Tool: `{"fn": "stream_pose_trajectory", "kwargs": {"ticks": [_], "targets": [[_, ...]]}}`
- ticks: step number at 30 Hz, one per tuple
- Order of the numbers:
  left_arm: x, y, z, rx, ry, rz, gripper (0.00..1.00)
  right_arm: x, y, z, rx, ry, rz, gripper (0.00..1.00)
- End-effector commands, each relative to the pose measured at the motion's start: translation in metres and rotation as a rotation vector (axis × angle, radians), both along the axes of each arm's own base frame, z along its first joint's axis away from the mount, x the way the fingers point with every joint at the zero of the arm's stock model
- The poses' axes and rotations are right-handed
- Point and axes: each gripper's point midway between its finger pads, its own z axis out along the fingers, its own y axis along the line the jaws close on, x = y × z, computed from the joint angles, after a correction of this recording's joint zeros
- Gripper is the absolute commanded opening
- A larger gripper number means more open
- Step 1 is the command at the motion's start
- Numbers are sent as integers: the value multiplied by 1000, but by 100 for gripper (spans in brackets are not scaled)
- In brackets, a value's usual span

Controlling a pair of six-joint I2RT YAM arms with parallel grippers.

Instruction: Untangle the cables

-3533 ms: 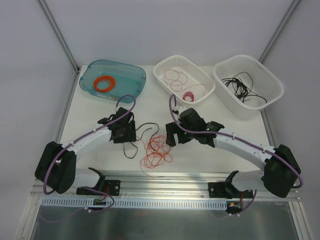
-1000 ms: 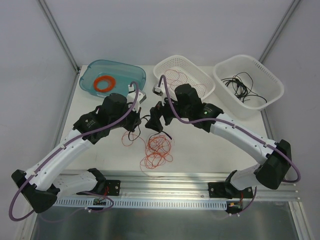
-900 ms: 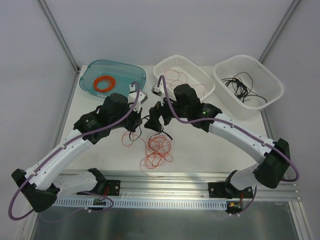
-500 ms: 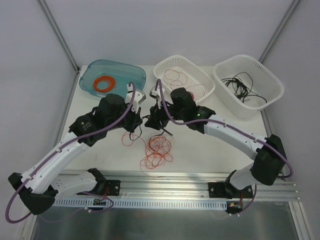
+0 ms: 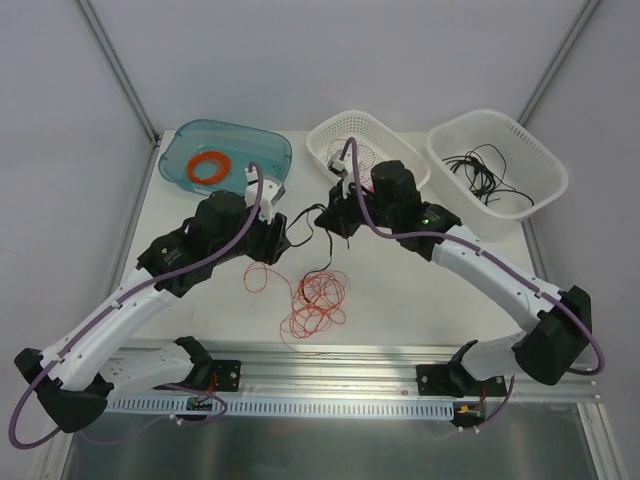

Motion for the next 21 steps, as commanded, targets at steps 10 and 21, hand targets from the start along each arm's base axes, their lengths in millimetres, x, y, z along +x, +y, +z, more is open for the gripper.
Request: {"fn": "stream_pose_trajectory", "kwargs": {"ticks": [10, 21], "targets": [[-1, 18, -44, 34, 41, 111, 99, 75, -114, 158, 37, -290, -488, 1], [12, 54, -127, 132, 197, 261, 99, 116, -271, 247, -52, -604, -1073, 1]]}}
